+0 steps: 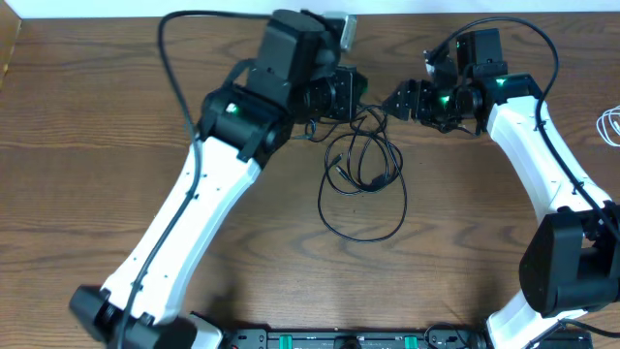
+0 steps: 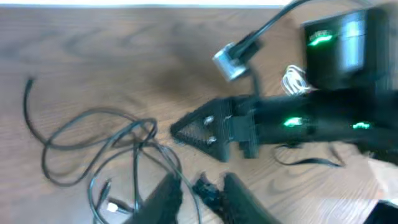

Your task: Untangle cables

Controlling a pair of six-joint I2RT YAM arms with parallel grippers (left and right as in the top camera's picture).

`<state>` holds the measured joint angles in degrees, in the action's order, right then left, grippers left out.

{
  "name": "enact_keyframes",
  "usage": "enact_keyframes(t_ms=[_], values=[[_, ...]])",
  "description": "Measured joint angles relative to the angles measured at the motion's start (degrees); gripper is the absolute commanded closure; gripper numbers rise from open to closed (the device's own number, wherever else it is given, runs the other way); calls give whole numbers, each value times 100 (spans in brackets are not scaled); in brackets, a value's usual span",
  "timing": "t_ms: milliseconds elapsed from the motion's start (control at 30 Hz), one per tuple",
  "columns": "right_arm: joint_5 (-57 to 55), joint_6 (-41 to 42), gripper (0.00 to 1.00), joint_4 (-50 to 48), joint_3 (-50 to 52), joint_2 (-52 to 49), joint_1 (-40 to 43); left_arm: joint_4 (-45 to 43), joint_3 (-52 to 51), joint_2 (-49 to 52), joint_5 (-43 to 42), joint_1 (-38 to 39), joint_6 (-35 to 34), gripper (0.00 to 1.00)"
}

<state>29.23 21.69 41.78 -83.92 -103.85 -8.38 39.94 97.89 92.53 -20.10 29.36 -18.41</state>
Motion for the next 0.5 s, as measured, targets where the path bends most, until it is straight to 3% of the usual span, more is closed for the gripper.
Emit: enact_keyframes(t_ms=[200,500], values=[[-216,267,22,39,0,0,70,417,-2,577,160,50,-66,47],[-332,352,22,350,0,0,789,516,-2,1528,321,350,197,43]])
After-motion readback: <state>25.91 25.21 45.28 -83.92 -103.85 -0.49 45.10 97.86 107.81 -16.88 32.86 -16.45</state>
